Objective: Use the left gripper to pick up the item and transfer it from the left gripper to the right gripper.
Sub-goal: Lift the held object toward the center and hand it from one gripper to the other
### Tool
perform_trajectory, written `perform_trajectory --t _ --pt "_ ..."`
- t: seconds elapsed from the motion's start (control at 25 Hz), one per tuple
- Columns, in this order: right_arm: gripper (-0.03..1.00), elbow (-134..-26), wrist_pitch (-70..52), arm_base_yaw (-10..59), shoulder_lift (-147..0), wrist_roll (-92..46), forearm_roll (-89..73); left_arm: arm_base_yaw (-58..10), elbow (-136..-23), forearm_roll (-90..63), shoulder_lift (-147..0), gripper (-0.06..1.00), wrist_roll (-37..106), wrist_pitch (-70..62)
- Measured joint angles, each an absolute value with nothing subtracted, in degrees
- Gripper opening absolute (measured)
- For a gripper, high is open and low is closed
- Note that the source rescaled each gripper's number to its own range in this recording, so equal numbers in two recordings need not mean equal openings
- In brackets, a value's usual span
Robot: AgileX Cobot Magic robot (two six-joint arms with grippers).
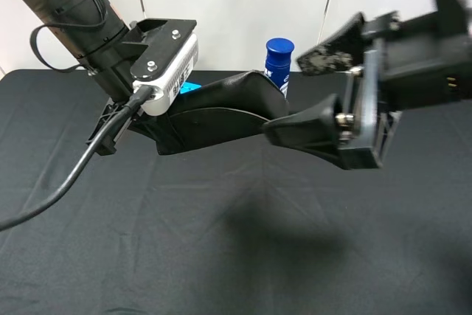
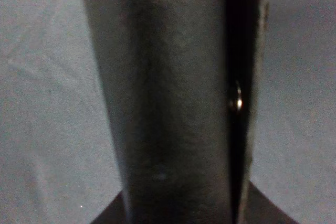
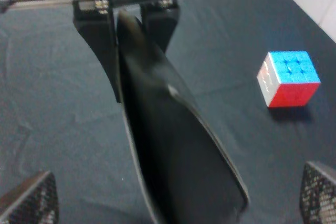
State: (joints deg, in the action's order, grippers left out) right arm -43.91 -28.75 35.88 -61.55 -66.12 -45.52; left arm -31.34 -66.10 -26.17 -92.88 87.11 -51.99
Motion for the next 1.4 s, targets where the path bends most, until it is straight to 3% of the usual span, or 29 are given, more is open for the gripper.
perform_trajectory --t 0.64,1.2,1.28,1.36,1.4 --pt "1.0 -48.99 -27.73 38.44 -74.33 -76.09 -52.8 -31.34 -66.1 -27.31 -92.88 0.01 90.71 -50.47" --pt "1.0 -48.99 -27.91 38.44 -75.09 -80.44 -58.17 -31.34 -66.1 -30.58 -92.88 0.01 91.9 -48.54" --pt "0.87 -48.99 -27.79 38.44 -75.09 -80.49 -58.17 -31.34 -66.1 -32.16 -92.88 0.01 92.22 -48.41" --pt "0.59 -49.11 -27.19 38.44 -75.09 -80.55 -58.17 -31.34 -66.1 -32.94 -92.88 0.0 92.66 -48.59" --pt "0.38 -49.17 -26.56 38.44 -75.09 -80.61 -58.05 -31.34 -66.1 -32.93 -92.88 0.0 93.1 -48.85"
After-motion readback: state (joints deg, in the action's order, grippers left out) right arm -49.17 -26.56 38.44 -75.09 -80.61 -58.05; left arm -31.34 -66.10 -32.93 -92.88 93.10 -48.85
